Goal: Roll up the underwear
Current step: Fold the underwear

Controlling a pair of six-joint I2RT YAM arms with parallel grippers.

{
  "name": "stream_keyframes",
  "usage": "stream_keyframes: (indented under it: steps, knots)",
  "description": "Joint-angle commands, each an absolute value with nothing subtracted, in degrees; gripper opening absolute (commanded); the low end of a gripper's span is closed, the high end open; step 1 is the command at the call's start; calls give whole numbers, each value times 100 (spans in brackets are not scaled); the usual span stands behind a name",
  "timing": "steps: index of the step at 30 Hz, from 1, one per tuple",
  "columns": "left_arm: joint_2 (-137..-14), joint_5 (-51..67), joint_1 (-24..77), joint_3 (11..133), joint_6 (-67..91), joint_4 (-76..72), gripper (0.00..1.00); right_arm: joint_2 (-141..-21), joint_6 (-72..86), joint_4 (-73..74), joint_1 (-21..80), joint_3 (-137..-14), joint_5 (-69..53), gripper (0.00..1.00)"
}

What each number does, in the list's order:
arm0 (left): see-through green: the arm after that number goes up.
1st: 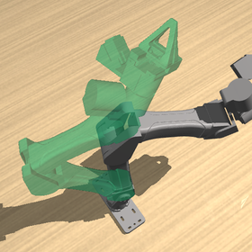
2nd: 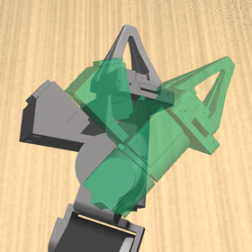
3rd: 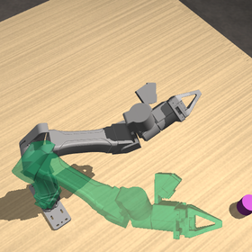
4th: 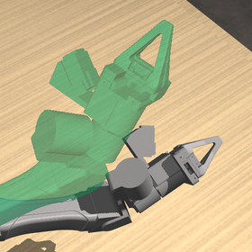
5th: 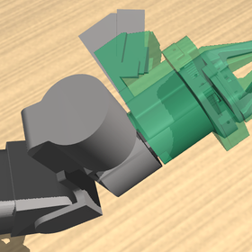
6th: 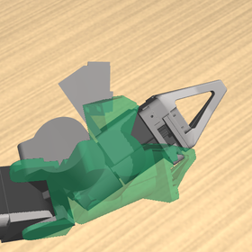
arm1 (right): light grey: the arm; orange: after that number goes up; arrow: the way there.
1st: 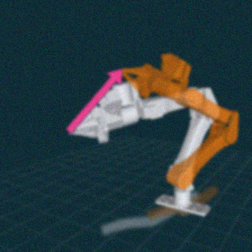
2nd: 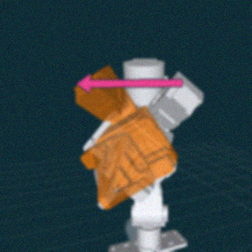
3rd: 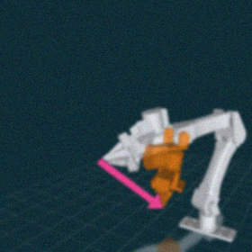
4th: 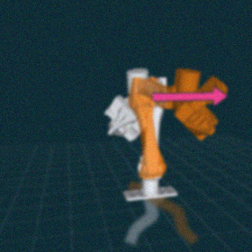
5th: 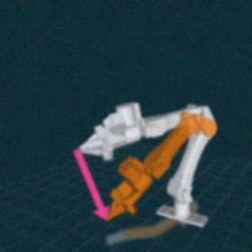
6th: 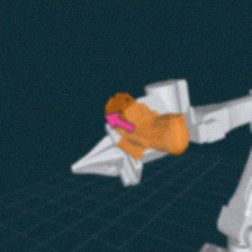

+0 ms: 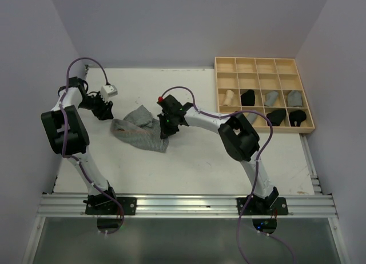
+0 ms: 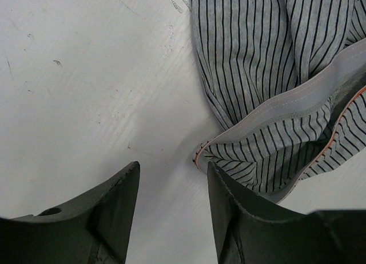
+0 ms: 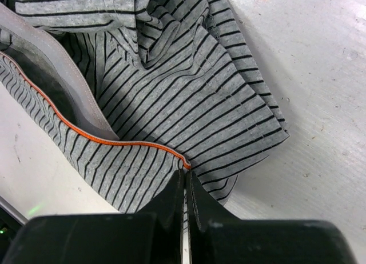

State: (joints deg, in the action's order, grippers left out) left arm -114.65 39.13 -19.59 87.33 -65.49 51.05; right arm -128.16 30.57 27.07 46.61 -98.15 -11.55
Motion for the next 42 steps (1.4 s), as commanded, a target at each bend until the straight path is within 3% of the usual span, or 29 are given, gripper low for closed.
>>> stream_keyframes:
  steps: [1, 18, 24, 30, 31, 33, 34, 42]
  knots:
    - [-11505, 4043, -2004, 8903, -6521, 4992, 54, -12455, 3015, 2523, 4685, -9809, -1266, 0]
    - [-12023, 4008, -1775, 9325, -7022, 5642, 54, -11628, 2795, 1925, 4685, -9237, -1635, 0]
    - [-12129, 3990, -1758, 9325, -7304, 6003, 49, -11558, 2751, 1916, 4693, -9141, -1644, 0]
    - [-12085, 3745, -1758, 9193, -7217, 5951, 26, -11172, 2672, 1758, 4685, -8808, -1696, 0]
    - [-12024, 3762, -1758, 9185, -6990, 5881, 17, -11084, 2628, 1740, 4693, -8763, -1688, 0]
    - [-11657, 4041, -1793, 9167, -6725, 5608, 10, -10794, 2575, 1731, 4693, -8632, -1574, 0]
    - [-11489, 4121, -1810, 9150, -6262, 5442, 1, -10706, 2506, 1723, 4676, -8596, -1530, 0]
    - [-9959, 4405, -1802, 9255, -3405, 3316, 0, -10055, 2180, 1986, 4334, -8850, -1073, 0]
